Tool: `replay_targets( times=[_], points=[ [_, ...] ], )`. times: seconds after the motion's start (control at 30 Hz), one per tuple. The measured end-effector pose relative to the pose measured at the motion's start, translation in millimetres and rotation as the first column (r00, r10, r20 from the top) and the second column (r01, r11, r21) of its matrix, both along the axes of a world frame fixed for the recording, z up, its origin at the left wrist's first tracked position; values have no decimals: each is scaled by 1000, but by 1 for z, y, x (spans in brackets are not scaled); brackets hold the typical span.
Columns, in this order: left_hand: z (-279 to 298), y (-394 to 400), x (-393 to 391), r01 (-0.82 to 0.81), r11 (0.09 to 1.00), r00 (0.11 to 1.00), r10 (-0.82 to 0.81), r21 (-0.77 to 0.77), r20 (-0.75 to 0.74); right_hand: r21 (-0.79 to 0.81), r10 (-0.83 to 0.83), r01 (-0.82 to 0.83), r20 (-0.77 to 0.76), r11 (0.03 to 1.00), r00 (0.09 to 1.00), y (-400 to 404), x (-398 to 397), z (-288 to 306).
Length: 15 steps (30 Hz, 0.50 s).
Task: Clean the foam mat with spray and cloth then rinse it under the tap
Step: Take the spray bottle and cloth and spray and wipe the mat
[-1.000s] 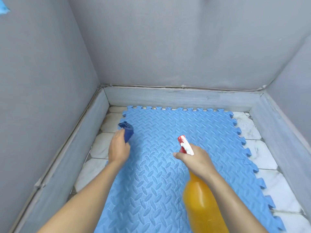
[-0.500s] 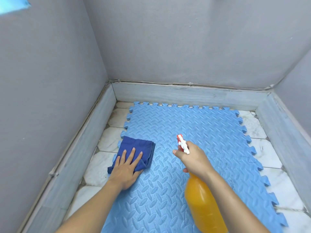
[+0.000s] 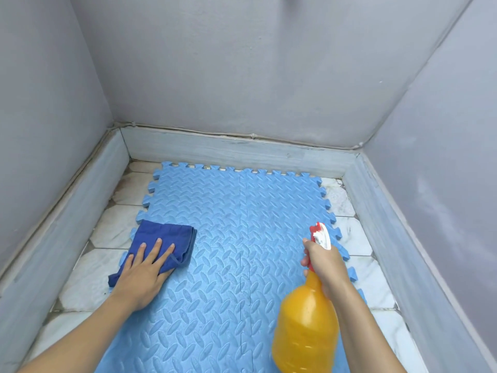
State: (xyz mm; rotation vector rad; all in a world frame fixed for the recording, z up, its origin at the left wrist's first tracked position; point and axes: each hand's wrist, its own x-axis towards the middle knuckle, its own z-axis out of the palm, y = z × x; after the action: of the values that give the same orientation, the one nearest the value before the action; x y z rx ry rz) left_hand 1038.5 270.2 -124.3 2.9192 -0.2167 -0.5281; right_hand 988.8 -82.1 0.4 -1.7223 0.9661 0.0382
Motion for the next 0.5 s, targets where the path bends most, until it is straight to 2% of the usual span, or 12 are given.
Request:
replay_targets(
  times=[0.1, 0.2, 0.4, 0.5],
  points=[
    [1, -2, 4, -66, 993, 998, 68, -97, 15, 6, -54, 54, -7, 999, 999, -19, -9, -4],
    [0, -4, 9, -121, 976, 992, 124, -180, 4, 28, -3, 4, -48, 1000, 999, -23, -16, -5],
    [-2, -3, 15, -221, 927, 975, 219, -303, -39, -67, 260, -274, -161, 959, 952, 11, -31, -8],
    [12, -9, 17, -288, 889, 958, 270, -357, -99, -96, 476, -507, -234, 856, 848, 35, -38, -9]
  ],
)
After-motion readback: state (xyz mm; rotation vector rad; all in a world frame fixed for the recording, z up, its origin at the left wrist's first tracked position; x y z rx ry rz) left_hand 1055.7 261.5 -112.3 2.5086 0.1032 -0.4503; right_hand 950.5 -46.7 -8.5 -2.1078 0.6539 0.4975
